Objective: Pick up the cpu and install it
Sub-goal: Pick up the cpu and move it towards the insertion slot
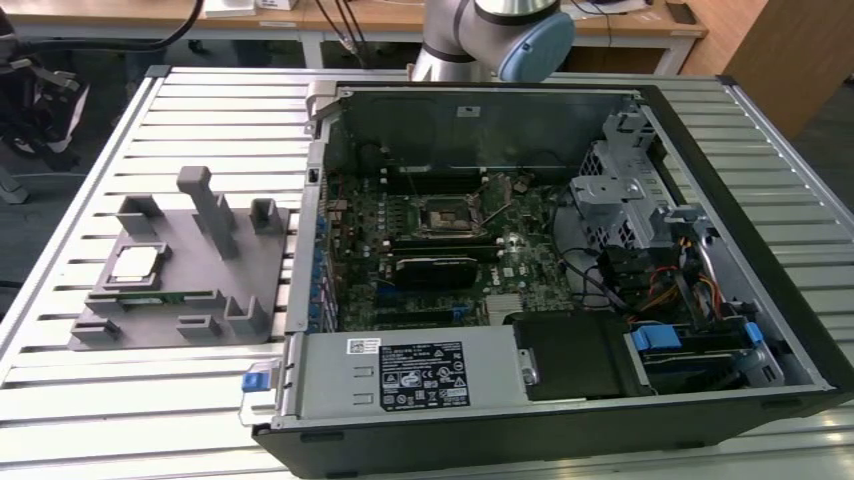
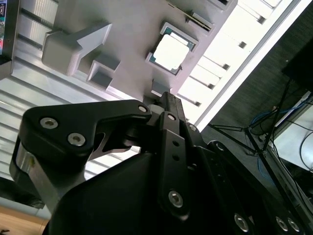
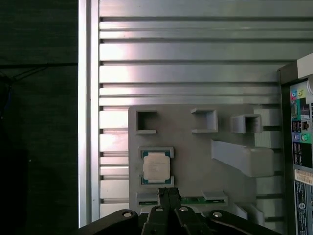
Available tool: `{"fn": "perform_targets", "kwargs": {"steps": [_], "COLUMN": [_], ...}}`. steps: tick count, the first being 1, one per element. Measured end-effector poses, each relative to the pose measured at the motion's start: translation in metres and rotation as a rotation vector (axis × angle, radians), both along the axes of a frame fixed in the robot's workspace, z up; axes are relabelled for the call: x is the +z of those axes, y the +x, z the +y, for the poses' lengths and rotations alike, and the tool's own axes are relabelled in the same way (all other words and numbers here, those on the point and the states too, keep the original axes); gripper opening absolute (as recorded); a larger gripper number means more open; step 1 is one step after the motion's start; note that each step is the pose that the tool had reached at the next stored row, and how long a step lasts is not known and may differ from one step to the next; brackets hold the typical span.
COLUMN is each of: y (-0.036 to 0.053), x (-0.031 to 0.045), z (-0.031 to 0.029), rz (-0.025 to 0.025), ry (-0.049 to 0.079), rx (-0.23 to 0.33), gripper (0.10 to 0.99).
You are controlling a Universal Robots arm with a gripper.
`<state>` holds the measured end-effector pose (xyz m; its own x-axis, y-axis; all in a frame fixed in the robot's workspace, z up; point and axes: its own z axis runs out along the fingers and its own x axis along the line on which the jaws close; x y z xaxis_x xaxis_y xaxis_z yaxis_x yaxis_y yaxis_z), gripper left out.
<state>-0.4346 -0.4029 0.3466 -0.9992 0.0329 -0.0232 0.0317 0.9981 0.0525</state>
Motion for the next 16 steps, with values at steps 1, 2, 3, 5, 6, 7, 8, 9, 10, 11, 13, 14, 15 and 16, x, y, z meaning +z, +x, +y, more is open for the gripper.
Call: {"fn": "perform_targets", "kwargs": {"steps": [1,2,3,5,6,7,8,9,10,11,13,14,15,16], "y": [0.0,0.0,0.0,0.0,0.0,0.0,0.0,0.0,0.0,0.0,0.0,0.0,0.0,0.0], "x": [-0.0004,-0.0008,-0.0013,-0.0019,-0.0022,-0.0025,-0.0027,-0.003,-0.0033,-0.0035,-0.0041,-0.0043,-0.0047,-0.005], "z": [0.0,0.0,0.0,0.0,0.0,0.0,0.0,0.0,0.0,0.0,0.0,0.0,0.0,0.0], "rz": [0.0001,0.0001,0.0,0.0001,0.0001,0.0001,0.0,0.0,0.0,0.0,0.0,-0.0001,-0.0001,-0.0001], "ry": [0.0,0.0,0.0,0.0,0.0,0.0,0.0,0.0,0.0,0.0,0.0,0.0,0.0,0.0], "rx": [0.0,0.0,0.0,0.0,0.0,0.0,0.0,0.0,0.0,0.0,0.0,0.0,0.0,0.0], "gripper": [0.106,0.106,0.106,0.106,0.106,0.106,0.106,0.106,0.106,0.106,0.106,0.106,0.106,0.106]}}
